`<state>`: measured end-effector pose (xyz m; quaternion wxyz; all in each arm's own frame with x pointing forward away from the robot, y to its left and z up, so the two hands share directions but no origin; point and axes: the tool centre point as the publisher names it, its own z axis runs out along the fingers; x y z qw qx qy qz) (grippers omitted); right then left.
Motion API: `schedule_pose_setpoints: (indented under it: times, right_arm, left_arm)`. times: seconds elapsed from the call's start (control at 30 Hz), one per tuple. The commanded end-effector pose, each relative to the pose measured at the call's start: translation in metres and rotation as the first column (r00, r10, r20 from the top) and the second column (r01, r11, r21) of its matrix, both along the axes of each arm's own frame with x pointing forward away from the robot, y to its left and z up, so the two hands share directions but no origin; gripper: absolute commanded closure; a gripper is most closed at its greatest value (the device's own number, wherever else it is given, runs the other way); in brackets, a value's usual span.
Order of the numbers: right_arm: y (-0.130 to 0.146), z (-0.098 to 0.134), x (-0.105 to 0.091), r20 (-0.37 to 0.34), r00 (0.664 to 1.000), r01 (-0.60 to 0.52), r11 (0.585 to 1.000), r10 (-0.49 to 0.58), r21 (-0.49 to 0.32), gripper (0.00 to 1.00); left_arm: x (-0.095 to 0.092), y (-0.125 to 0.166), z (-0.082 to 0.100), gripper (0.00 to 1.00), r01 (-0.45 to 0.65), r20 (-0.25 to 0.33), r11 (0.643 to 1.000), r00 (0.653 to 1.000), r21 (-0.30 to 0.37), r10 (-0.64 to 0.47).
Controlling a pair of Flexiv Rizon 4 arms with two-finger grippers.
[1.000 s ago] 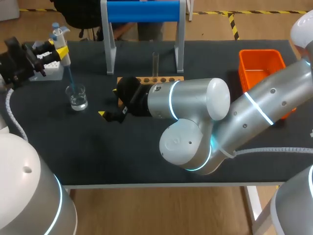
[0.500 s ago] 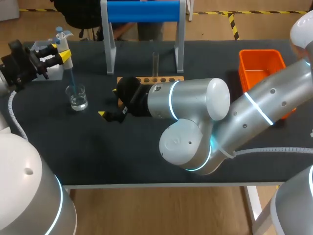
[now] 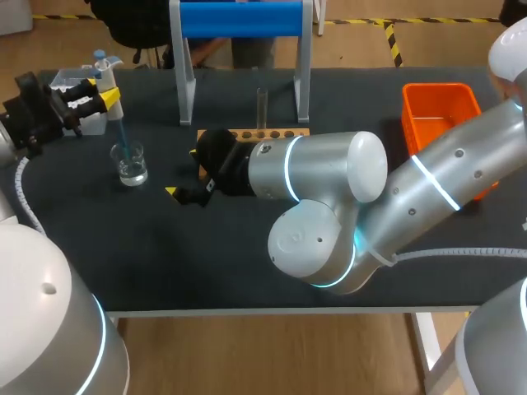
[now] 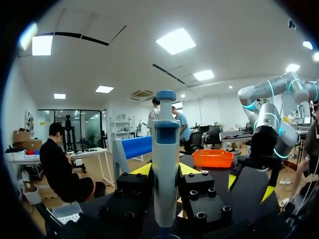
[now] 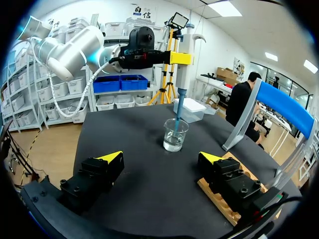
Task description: Invert the test tube, pick up the pipette, mount the tip to pipette, aspirate from beaker and dispense into the tube, eject the tip, return the pipette, and cap with the stopper.
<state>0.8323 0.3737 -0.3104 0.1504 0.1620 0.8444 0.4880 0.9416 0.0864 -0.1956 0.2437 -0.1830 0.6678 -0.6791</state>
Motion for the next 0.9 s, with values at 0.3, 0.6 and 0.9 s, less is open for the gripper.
schedule_pose_setpoints:
  times: [0.3,0.6,0.9]
  right_arm:
    - [0.0005,0.0007,-0.0010,0.000,1.000,0.004,1.000,-0.004,-0.005,0.00]
    - [0.0005,0.0007,-0.0010,0.000,1.000,0.004,1.000,-0.004,-0.005,0.00]
    - [0.0005,0.0007,-0.0010,0.000,1.000,0.004,1.000,-0.004,-0.005,0.00]
  left_arm:
    - [0.0039,0.0020,-0.0077,1.00,0.013,-0.001,1.000,1.000,0.000,-0.013]
    - [0.0047,0.0023,-0.0111,1.00,0.015,-0.004,1.000,1.000,-0.001,-0.015]
    - [0.0050,0.0016,-0.0135,1.00,0.018,-0.010,1.000,1.000,0.006,-0.018]
